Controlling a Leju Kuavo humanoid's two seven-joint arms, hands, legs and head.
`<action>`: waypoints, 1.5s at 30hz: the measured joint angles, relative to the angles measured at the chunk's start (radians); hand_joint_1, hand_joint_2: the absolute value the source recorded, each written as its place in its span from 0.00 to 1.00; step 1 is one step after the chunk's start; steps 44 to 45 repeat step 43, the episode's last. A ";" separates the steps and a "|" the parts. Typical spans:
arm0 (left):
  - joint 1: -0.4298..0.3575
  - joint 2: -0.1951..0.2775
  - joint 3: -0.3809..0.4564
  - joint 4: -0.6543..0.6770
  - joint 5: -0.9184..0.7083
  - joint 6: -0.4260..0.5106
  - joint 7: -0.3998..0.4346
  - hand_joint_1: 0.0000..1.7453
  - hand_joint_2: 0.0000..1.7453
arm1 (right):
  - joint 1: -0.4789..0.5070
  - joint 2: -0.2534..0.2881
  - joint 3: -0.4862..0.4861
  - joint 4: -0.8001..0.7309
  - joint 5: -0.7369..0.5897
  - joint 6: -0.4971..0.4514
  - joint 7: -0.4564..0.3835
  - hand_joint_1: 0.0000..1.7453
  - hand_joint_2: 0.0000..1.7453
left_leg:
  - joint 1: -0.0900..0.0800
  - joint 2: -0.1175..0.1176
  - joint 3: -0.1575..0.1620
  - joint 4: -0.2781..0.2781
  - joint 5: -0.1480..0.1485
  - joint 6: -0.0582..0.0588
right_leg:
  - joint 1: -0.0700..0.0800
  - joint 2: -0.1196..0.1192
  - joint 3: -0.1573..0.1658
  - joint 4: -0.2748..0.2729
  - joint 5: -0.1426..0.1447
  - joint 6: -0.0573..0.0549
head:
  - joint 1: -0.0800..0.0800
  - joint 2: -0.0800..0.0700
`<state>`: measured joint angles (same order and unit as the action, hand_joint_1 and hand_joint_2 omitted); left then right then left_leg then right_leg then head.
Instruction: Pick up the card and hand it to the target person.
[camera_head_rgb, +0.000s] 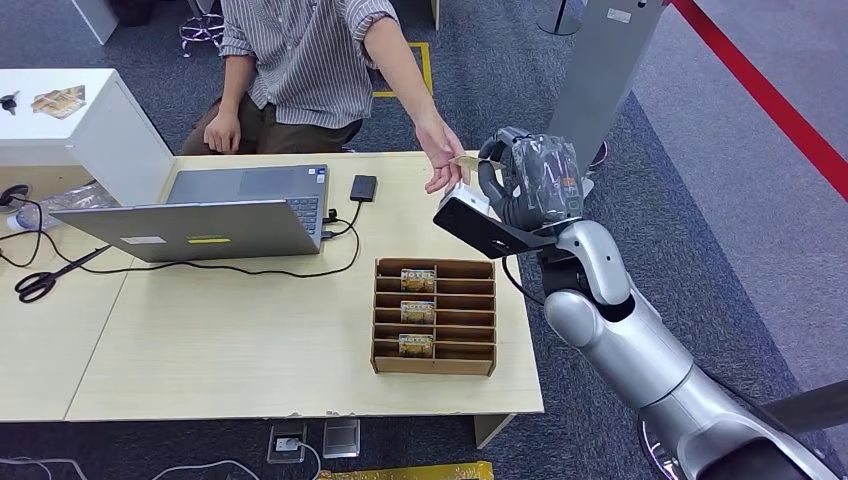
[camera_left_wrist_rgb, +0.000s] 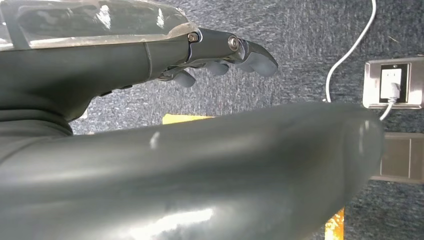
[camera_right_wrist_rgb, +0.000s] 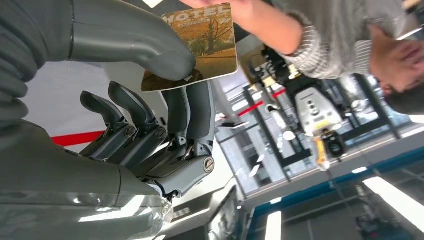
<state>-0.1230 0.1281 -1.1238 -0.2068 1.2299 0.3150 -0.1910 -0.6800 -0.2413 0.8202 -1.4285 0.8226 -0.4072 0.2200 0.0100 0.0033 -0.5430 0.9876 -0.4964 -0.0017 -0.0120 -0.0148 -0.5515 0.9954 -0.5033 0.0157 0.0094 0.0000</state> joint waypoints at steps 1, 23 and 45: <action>-0.001 0.000 0.000 0.000 0.000 0.000 0.001 0.00 0.00 | 0.001 0.007 0.000 0.021 0.004 -0.014 0.000 0.96 1.00 | 0.000 0.000 0.000 0.000 0.000 0.000 | 0.000 0.000 0.000 0.000 0.000 0.000 | 0.000 0.000; 0.007 0.000 -0.008 0.000 0.002 -0.010 -0.014 0.00 0.00 | 0.002 0.074 0.004 0.208 -0.058 -0.116 -0.023 0.00 1.00 | 0.000 0.000 0.000 0.000 0.000 0.000 | 0.000 0.000 0.000 0.000 0.000 0.000 | 0.001 0.000; 0.019 0.004 -0.006 0.000 0.041 0.002 0.019 0.00 0.00 | 0.153 0.045 -0.016 0.075 -0.466 -0.040 -0.068 0.00 1.00 | 0.000 0.000 0.001 0.000 0.000 0.000 | 0.000 0.000 0.000 -0.001 0.000 0.000 | 0.001 0.000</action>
